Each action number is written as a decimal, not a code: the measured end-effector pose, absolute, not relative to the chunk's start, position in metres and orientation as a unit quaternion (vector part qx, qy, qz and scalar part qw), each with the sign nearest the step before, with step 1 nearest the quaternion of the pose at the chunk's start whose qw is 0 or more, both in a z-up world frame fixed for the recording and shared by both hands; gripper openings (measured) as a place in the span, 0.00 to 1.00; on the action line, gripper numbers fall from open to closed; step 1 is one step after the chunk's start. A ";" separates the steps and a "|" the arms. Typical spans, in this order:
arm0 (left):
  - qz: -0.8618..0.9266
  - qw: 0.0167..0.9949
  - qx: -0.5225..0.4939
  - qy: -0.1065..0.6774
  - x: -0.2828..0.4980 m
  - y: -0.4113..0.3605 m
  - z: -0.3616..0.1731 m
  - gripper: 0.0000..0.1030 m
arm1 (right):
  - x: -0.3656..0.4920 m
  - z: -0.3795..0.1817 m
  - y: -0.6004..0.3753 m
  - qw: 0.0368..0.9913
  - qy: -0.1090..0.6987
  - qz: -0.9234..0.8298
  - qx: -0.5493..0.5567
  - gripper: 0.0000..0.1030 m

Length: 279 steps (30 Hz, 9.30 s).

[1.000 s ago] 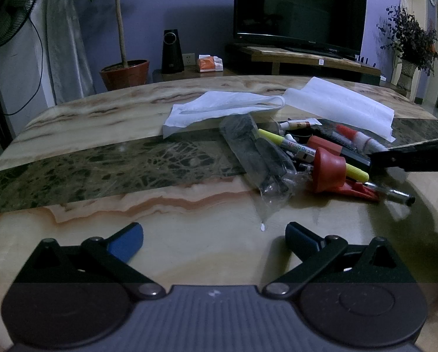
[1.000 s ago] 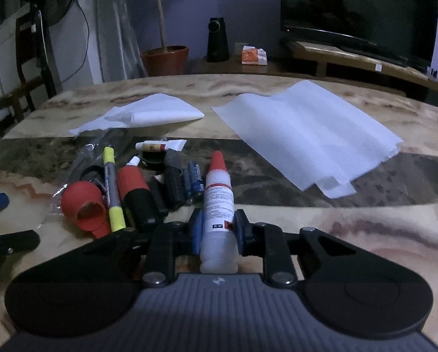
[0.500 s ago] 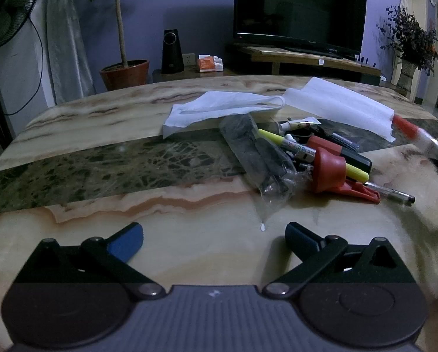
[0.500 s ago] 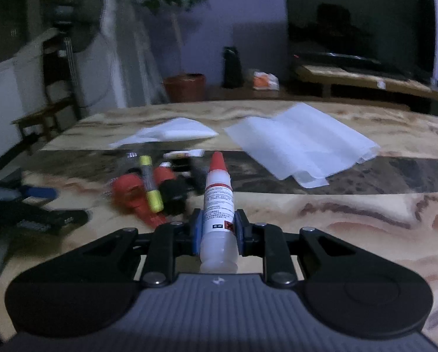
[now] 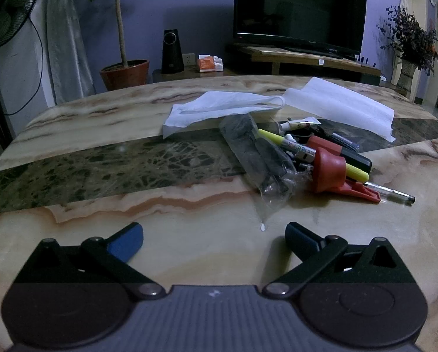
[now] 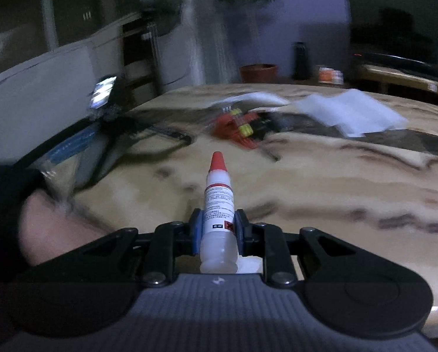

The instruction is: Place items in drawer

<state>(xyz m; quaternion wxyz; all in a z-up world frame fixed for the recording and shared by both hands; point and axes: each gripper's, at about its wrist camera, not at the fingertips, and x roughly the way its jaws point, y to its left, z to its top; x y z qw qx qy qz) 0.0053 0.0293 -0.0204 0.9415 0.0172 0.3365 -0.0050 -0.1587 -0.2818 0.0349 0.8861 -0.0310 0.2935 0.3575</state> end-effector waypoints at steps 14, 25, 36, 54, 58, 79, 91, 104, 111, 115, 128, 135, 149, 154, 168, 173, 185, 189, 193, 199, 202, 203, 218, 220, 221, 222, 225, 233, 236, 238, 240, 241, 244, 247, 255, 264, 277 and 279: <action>-0.005 0.942 0.017 0.336 0.005 0.029 -0.020 1.00 | -0.204 -0.015 -0.280 0.823 0.443 0.339 -0.109 0.24; -0.005 0.942 0.017 0.336 0.005 0.029 -0.020 1.00 | -0.186 -0.080 -0.259 0.799 0.520 0.239 -0.182 0.24; -0.005 0.942 0.017 0.336 0.005 0.029 -0.020 1.00 | -0.156 -0.141 -0.242 0.772 0.579 0.185 -0.186 0.24; -0.005 0.942 0.017 0.336 0.005 0.029 -0.020 1.00 | -0.135 -0.173 -0.238 0.757 0.590 0.154 -0.233 0.25; -0.005 0.942 0.017 0.336 0.005 0.029 -0.020 1.00 | -0.139 -0.165 -0.237 0.762 0.580 0.156 -0.244 0.25; -0.005 0.942 0.017 0.336 0.005 0.029 -0.020 1.00 | -0.163 0.017 -0.256 0.815 0.402 0.405 -0.102 0.51; -0.005 0.942 0.017 0.336 0.005 0.029 -0.020 1.00 | -0.110 0.032 -0.273 0.907 0.330 0.263 -0.012 0.59; -0.005 0.942 0.017 0.336 0.005 0.029 -0.020 1.00 | -0.073 0.059 -0.245 0.932 0.268 0.240 -0.043 0.59; -0.005 0.942 0.017 0.336 0.005 0.029 -0.020 1.00 | -0.051 0.063 -0.204 0.932 0.248 0.247 -0.099 0.59; -0.005 0.942 0.017 0.336 0.005 0.029 -0.020 1.00 | -0.036 0.064 -0.178 0.928 0.236 0.267 -0.112 0.59; -0.005 0.942 0.017 0.336 0.005 0.029 -0.020 1.00 | 0.050 0.074 -0.111 0.906 0.207 0.288 -0.230 0.59; -0.005 0.942 0.017 0.336 0.005 0.029 -0.020 1.00 | 0.089 0.052 -0.086 0.881 0.226 0.292 -0.296 0.59; -0.005 0.942 0.017 0.336 0.005 0.029 -0.020 1.00 | 0.129 0.016 -0.047 0.844 0.229 0.293 -0.387 0.59; -0.005 0.942 0.017 0.336 0.005 0.029 -0.020 1.00 | 0.145 0.009 -0.040 0.839 0.237 0.284 -0.399 0.59; -0.005 0.942 0.017 0.336 0.005 0.029 -0.020 1.00 | 0.163 0.005 -0.033 0.830 0.278 0.299 -0.380 0.13; -0.005 0.942 0.017 0.336 0.005 0.029 -0.020 1.00 | 0.154 0.024 -0.048 0.853 0.268 0.303 -0.329 0.03; -0.005 0.942 0.017 0.336 0.005 0.029 -0.020 1.00 | 0.060 0.106 -0.141 0.902 0.200 0.287 -0.255 0.03; -0.005 0.942 0.017 0.336 0.005 0.029 -0.020 1.00 | -0.008 0.113 -0.188 0.902 0.164 0.290 -0.273 0.03; -0.005 0.942 0.017 0.336 0.005 0.029 -0.020 1.00 | -0.060 0.087 -0.224 0.876 0.175 0.301 -0.334 0.03; -0.005 0.942 0.017 0.336 0.005 0.029 -0.020 1.00 | -0.092 0.040 -0.275 0.858 0.239 0.306 -0.336 0.07; -0.005 0.942 0.017 0.336 0.005 0.029 -0.020 1.00 | -0.102 0.024 -0.290 0.860 0.257 0.293 -0.328 0.22; -0.005 0.942 0.017 0.336 0.005 0.029 -0.020 1.00 | -0.104 0.026 -0.298 0.867 0.261 0.297 -0.303 0.31; -0.005 0.942 0.017 0.336 0.005 0.029 -0.020 1.00 | -0.084 0.031 -0.329 0.886 0.348 0.206 -0.226 0.74; -0.005 0.942 0.017 0.336 0.005 0.029 -0.020 1.00 | -0.083 0.031 -0.336 0.883 0.366 0.198 -0.217 0.74; -0.005 0.942 0.017 0.336 0.005 0.029 -0.020 1.00 | -0.082 0.032 -0.340 0.882 0.374 0.193 -0.212 0.74; -0.005 0.942 0.017 0.336 0.005 0.029 -0.020 1.00 | -0.084 0.038 -0.346 0.891 0.363 0.190 -0.197 0.74; -0.005 0.942 0.017 0.336 0.005 0.029 -0.020 1.00 | -0.093 0.062 -0.359 0.924 0.302 0.203 -0.117 0.74; -0.005 0.942 0.017 0.336 0.005 0.029 -0.020 1.00 | -0.105 0.042 -0.282 0.888 0.276 0.278 -0.239 0.69; -0.005 0.942 0.017 0.336 0.005 0.029 -0.020 1.00 | -0.103 0.037 -0.262 0.882 0.269 0.294 -0.253 0.69; -0.005 0.942 0.017 0.336 0.005 0.029 -0.020 1.00 | -0.101 0.034 -0.252 0.878 0.270 0.303 -0.255 0.69; -0.005 0.942 0.017 0.336 0.005 0.029 -0.020 1.00 | -0.099 0.032 -0.244 0.877 0.275 0.300 -0.257 0.69; -0.005 0.942 0.017 0.336 0.005 0.029 -0.020 1.00 | -0.097 0.031 -0.241 0.874 0.279 0.300 -0.259 0.69; -0.005 0.942 0.017 0.336 0.005 0.029 -0.020 1.00 | -0.089 0.025 -0.232 0.870 0.293 0.297 -0.264 0.69; -0.005 0.942 0.017 0.336 0.005 0.029 -0.020 1.00 | -0.083 0.018 -0.228 0.868 0.308 0.289 -0.259 0.66; -0.005 0.942 0.017 0.336 0.005 0.029 -0.020 1.00 | -0.071 0.015 -0.232 0.874 0.337 0.290 -0.198 0.06; -0.005 0.942 0.017 0.336 0.005 0.029 -0.020 1.00 | -0.074 0.021 -0.235 0.875 0.336 0.293 -0.187 0.04; -0.005 0.942 0.017 0.336 0.005 0.029 -0.020 1.00 | -0.057 0.014 -0.224 0.886 0.328 0.273 -0.182 0.52; -0.005 0.942 0.017 0.336 0.005 0.029 -0.020 1.00 | -0.052 0.015 -0.224 0.889 0.330 0.269 -0.168 0.48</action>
